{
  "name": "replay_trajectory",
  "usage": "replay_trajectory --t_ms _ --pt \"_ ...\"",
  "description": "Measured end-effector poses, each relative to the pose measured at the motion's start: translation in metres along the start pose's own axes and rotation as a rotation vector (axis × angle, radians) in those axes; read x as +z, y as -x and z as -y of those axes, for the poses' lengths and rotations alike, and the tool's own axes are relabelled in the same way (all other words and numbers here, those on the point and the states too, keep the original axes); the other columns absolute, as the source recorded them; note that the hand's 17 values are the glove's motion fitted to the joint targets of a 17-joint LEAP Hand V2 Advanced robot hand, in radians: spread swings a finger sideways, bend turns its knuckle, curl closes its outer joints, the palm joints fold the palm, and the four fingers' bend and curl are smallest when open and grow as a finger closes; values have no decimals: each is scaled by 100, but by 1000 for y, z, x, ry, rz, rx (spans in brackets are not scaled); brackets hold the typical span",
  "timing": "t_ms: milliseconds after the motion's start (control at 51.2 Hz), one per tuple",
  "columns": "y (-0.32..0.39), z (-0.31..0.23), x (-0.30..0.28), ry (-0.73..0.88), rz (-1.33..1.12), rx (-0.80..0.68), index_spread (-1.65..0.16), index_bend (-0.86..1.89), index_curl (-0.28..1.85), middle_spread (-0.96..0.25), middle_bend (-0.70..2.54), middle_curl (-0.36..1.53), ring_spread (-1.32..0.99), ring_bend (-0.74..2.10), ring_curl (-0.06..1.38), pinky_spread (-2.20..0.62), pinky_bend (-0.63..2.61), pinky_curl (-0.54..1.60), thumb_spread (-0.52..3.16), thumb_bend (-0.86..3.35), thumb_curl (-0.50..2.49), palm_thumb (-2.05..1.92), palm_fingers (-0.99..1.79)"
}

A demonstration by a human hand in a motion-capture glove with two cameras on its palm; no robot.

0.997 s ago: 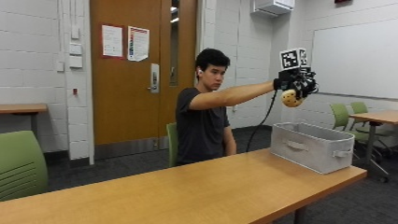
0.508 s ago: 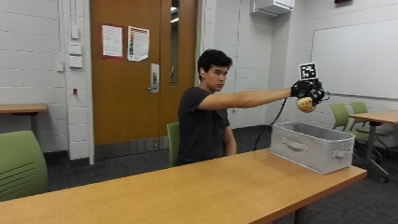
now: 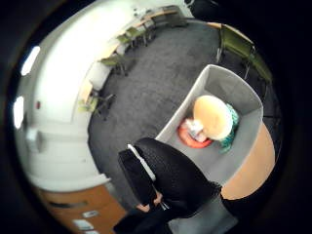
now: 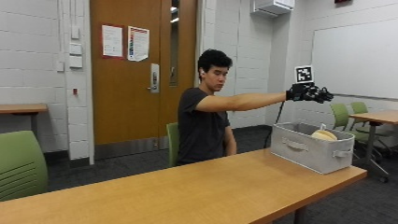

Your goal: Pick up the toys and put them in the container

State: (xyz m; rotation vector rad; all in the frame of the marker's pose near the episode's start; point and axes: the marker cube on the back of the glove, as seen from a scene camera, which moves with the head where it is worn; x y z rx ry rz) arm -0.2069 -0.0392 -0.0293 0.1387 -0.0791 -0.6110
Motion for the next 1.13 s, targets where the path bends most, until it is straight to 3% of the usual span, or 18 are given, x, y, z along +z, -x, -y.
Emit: replay_trajectory --t_ms 156,274,430,567,919,1134 --pt "45 -27 -9 -6 -51 160 -42 6 77 -23 18 81 -18 67 39 -8 125 41 104 -13 46 -17 -14" --pt "10 -58 -9 -54 -95 210 -39 9 68 -20 20 76 -21 66 38 -8 115 38 107 -11 38 -16 -9" --pt "-33 -103 -11 -110 -16 119 -36 16 62 -18 31 74 -28 68 37 -13 99 32 112 -9 29 -13 7" --pt "-86 -131 0 -121 -160 339 -33 20 60 -17 33 71 -33 69 36 -17 88 29 115 -8 24 -11 11" --pt "-174 -218 29 -74 -155 496 -31 23 60 -16 31 64 -39 60 32 -20 73 28 120 -7 17 -10 15" --pt "-188 -229 39 -61 -128 511 -30 20 59 -16 29 60 -40 57 31 -20 67 28 121 -6 14 -9 16"
